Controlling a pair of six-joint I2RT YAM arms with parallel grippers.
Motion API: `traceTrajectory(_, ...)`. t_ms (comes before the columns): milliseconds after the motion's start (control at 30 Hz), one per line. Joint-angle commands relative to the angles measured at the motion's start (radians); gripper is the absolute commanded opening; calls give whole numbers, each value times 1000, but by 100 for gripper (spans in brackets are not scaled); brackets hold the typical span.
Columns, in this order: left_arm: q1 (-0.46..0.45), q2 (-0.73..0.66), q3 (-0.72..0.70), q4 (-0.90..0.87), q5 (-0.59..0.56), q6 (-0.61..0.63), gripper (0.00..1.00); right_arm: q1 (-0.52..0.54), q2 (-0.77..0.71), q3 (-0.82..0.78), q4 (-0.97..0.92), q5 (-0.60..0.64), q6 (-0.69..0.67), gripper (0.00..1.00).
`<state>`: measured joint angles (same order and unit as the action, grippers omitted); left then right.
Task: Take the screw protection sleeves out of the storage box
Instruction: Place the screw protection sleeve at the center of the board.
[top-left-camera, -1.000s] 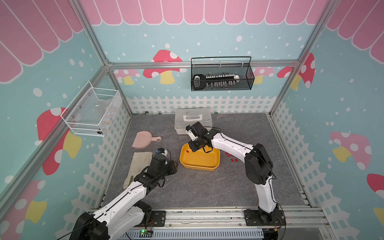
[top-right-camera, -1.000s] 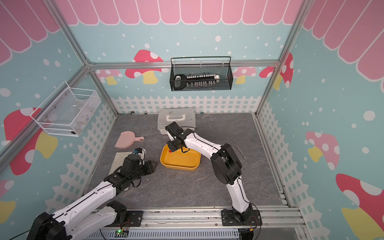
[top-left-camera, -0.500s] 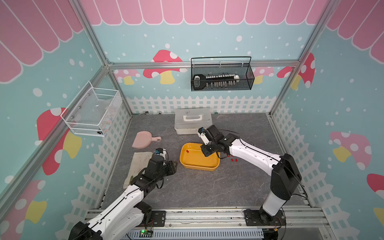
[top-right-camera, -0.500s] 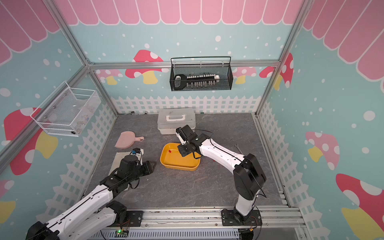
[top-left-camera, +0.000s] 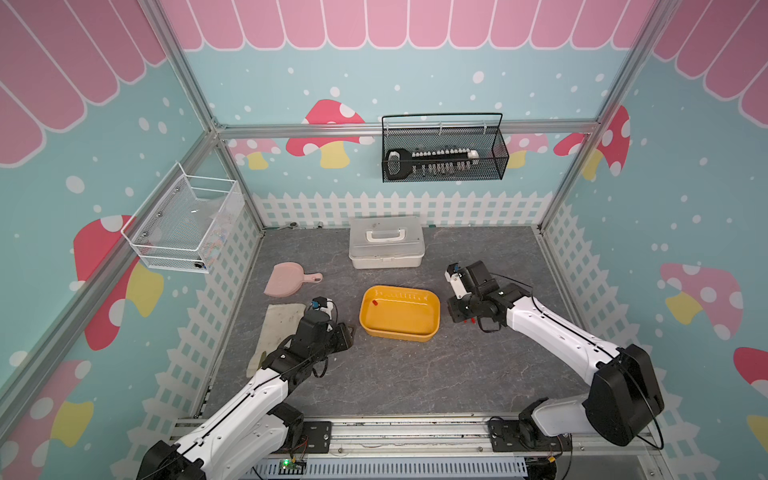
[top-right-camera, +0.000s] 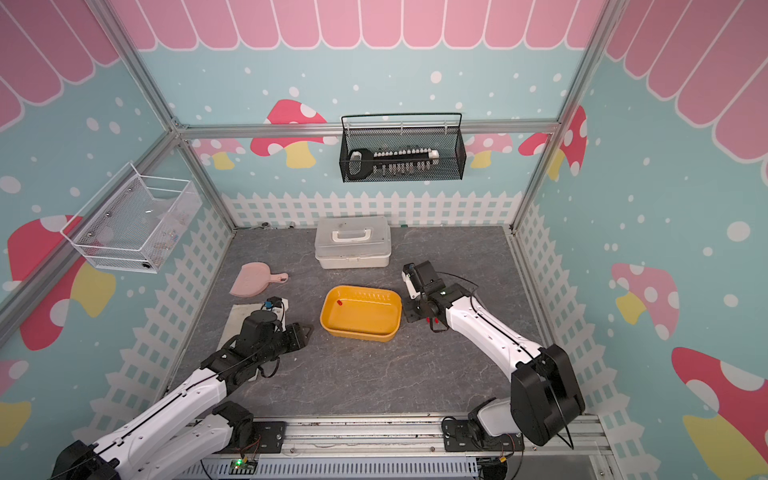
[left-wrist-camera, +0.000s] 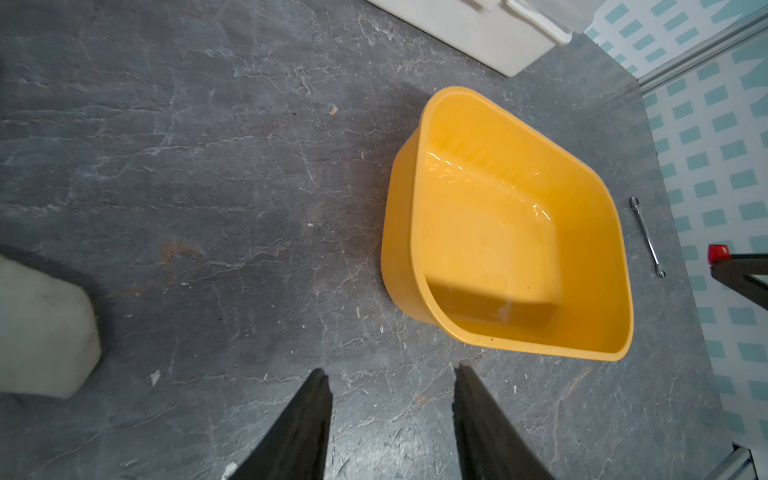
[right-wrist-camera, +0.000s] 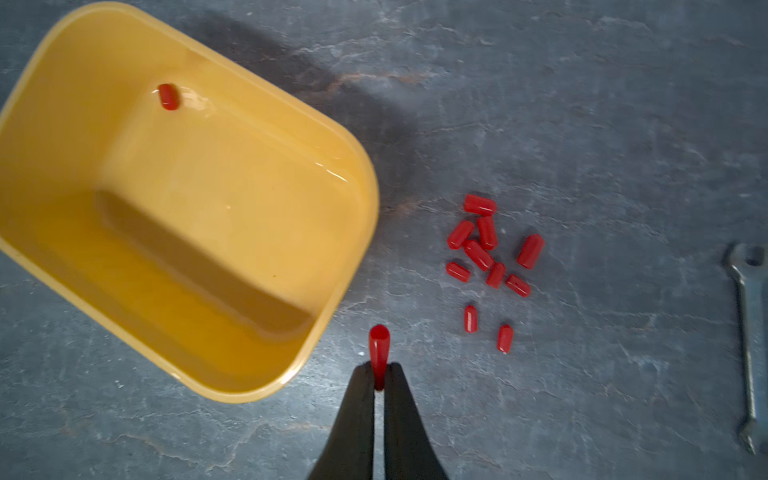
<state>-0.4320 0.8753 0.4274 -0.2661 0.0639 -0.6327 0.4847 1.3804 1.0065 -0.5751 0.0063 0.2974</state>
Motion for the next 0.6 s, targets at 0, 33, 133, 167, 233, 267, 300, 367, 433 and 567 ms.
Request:
traceTrajectory(0, -15, 9, 34, -12, -13, -7, 50, -47, -28, -42, 7, -16, -28, 10)
traceTrajectory(33, -17, 10, 36, -12, -15, -7, 50, -60, -29, -52, 4, -14, -32, 10)
traceTrajectory(133, -22, 20, 40, -12, -18, -5, 50, -99, -22, -72, 0, -2, -40, 10)
traceTrajectory(167, -24, 22, 41, -12, -17, -4, 50, -114, -13, -77, -1, -2, -41, 10)
traceTrajectory(233, -25, 28, 43, -12, -17, -4, 50, -137, 6, -83, 3, -11, -44, 10)
traceTrajectory(267, -25, 31, 45, -12, -18, -4, 50, -147, 22, -81, 3, -16, -46, 10)
traceTrajectory(300, -27, 33, 47, -12, -17, -2, 50, -154, 39, -78, 3, -21, -48, 10)
traceTrajectory(367, -27, 36, 51, -11, -17, -1, 50, -158, 69, -70, 1, -30, -52, 10)
traceTrajectory(433, -28, 34, 52, -12, -17, -1, 50, -162, 97, -60, 1, -32, -55, 10)
traceTrajectory(567, -29, 30, 50, -13, -18, 1, 50, -167, 162, -30, -13, -15, -69, 11)
